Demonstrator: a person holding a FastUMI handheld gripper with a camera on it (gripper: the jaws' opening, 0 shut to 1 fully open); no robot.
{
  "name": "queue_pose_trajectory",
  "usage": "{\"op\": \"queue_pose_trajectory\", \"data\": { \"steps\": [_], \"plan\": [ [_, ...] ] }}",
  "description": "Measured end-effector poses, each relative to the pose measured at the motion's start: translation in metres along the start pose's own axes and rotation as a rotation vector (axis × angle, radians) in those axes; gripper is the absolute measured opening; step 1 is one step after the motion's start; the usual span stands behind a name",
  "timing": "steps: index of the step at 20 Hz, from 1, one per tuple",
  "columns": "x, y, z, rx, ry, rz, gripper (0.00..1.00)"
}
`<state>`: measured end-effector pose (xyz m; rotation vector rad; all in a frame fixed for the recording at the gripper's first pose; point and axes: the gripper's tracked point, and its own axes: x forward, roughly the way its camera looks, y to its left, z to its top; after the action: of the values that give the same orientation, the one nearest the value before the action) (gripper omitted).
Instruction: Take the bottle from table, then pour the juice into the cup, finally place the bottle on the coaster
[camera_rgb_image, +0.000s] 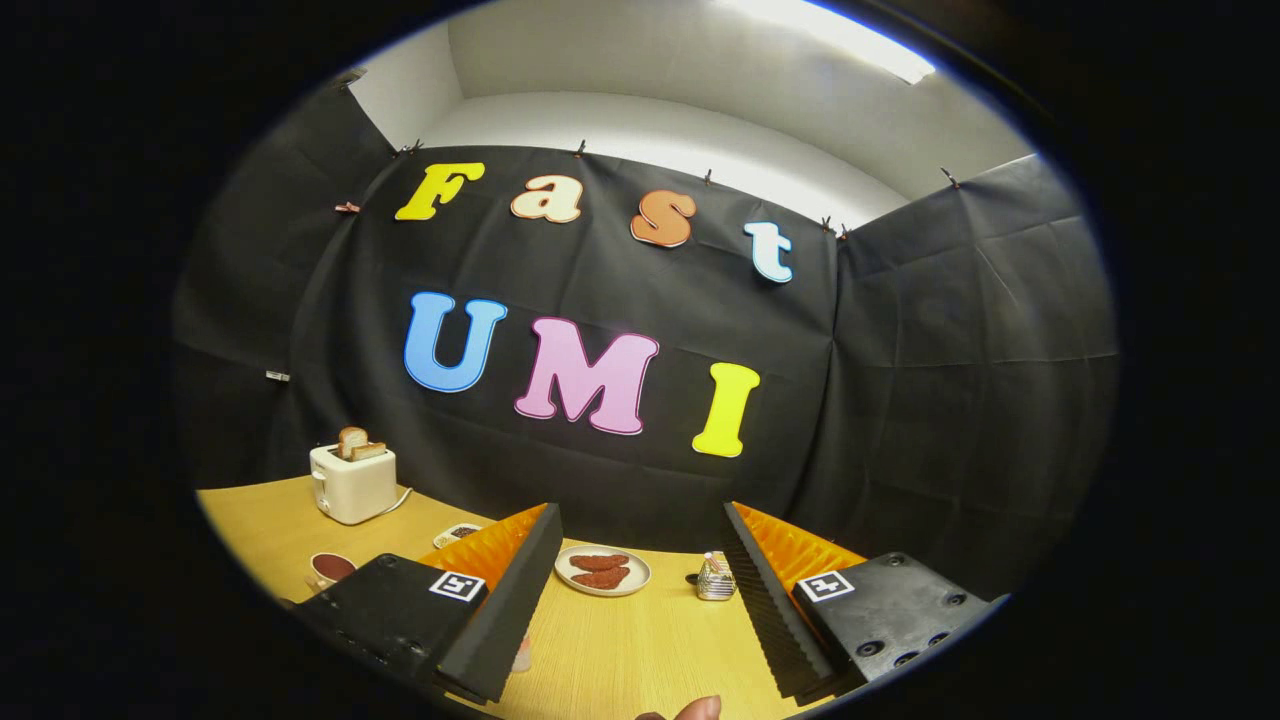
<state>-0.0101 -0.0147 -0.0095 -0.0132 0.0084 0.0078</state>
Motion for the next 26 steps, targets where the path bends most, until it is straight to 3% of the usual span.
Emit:
{"op": "queue_pose_trajectory", "data": {
  "steps": [7,13,26],
  "plan": [
    [-0.005,0.001,-0.005,0.012,0.0,0.016,0.97],
    [-0.006,0.018,-0.019,0.112,-0.007,0.061,0.97],
    [0.004,0.093,-0.14,0.169,0.073,0.153,0.97]
  ]
}}
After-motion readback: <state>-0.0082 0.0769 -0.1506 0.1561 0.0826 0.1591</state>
